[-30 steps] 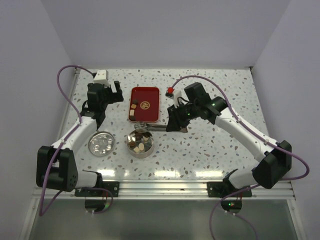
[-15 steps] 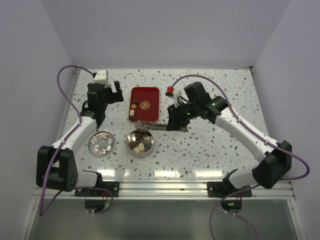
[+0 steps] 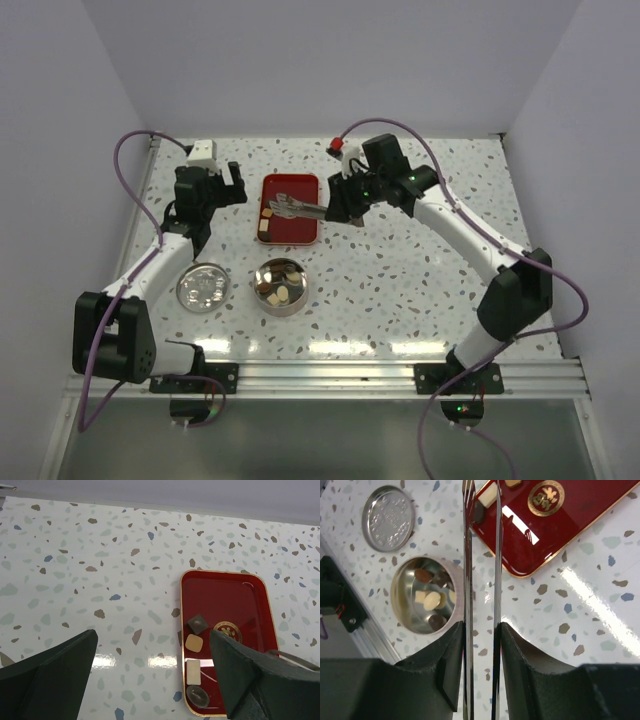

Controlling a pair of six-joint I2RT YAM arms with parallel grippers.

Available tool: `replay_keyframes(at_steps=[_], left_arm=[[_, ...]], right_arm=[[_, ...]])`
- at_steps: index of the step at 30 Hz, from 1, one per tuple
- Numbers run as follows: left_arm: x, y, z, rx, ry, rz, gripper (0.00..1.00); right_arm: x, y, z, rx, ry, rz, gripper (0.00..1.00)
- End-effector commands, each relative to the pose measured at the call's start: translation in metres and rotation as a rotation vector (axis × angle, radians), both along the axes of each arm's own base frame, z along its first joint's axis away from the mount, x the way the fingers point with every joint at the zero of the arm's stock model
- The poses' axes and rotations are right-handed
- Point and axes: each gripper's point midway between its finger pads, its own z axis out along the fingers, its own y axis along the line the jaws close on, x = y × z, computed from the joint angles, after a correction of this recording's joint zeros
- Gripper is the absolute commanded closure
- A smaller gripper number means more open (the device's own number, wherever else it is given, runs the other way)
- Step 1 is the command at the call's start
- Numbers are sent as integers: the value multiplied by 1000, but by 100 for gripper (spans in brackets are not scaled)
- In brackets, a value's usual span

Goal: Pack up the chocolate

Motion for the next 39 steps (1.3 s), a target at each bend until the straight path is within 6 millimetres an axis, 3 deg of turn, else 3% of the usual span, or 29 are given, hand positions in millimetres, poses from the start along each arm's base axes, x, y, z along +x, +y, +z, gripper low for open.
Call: replay_keyframes(at_steps=[1, 11, 16, 26, 39], left_arm=[[7, -1, 27, -6, -61, 9, 0], [7, 0, 24, 0, -54, 14, 0], [8, 0, 22, 1, -49, 14, 0], [8, -1, 22, 1, -48, 14, 0], [8, 0, 20, 1, -45, 14, 0]], right_arm=[[36, 16, 24, 60, -113, -15, 62], [83, 34, -15, 32, -73, -32, 62], [91, 38, -33, 20, -47, -25, 61], [107, 45, -51, 15, -27, -33, 60], [113, 50, -67, 12, 3, -41, 59]])
